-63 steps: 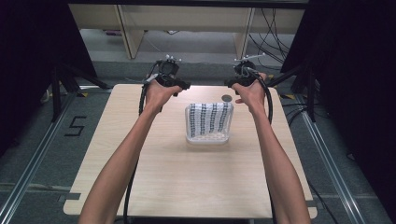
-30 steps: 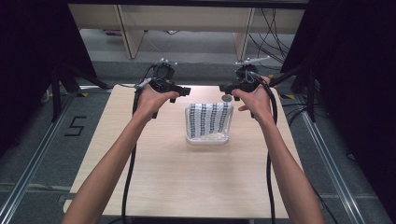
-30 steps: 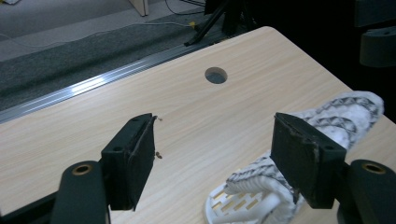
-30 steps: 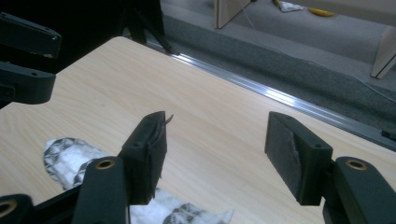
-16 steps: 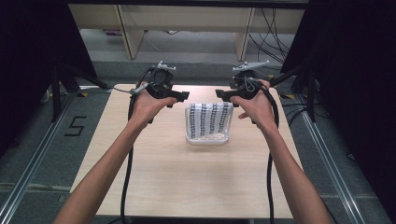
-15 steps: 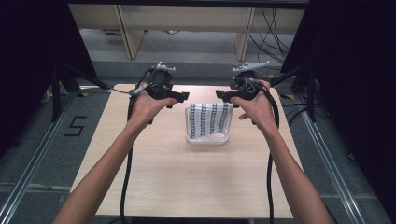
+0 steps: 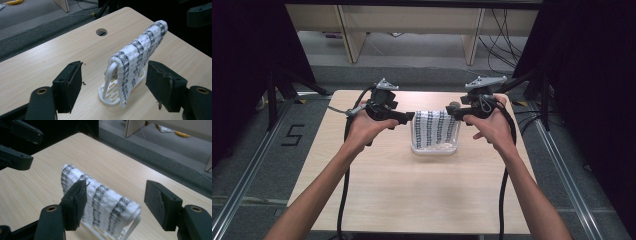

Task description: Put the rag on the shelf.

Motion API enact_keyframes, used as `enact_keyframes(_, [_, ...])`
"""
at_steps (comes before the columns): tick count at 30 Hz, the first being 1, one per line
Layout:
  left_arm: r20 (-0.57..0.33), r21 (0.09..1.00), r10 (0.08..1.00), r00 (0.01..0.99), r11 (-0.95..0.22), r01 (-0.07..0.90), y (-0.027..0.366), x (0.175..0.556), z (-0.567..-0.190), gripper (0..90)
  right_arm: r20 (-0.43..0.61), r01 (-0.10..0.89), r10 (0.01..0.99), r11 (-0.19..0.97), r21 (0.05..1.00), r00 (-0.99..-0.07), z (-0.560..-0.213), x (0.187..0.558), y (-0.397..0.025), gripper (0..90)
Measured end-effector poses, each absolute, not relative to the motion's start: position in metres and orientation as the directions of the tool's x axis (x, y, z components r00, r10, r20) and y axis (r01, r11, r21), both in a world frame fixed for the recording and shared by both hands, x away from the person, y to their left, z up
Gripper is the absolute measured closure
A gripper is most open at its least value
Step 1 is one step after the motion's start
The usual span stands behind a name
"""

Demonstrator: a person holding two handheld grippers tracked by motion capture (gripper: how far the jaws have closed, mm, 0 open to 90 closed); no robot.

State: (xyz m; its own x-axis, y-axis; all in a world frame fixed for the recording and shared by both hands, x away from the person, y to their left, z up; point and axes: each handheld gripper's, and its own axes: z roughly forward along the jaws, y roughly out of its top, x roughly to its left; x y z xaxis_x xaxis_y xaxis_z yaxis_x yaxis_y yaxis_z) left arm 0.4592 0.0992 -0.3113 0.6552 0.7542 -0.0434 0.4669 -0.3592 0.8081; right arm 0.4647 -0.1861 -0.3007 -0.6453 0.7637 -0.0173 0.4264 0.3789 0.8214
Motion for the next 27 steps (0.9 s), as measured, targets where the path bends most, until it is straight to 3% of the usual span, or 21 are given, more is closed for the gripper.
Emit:
enact_keyframes(12, [-0.064, 0.828, 0.742, 0.667, -0.334, 0.451, 0.109, 0.441, -0.316, 27.9, -0.004, 0.43, 0.755, 0.377, 0.82, -0.655, -0.308, 0.446, -0.193, 34.3])
enact_keyframes(27, [-0.086, 0.826, 0.74, 0.667, -0.321, 0.463, 0.123, 0.425, -0.33, 22.2, 0.001, 0.424, 0.758, 0.365, 0.829, -0.653, -0.323, 0.425, -0.198, 24.5])
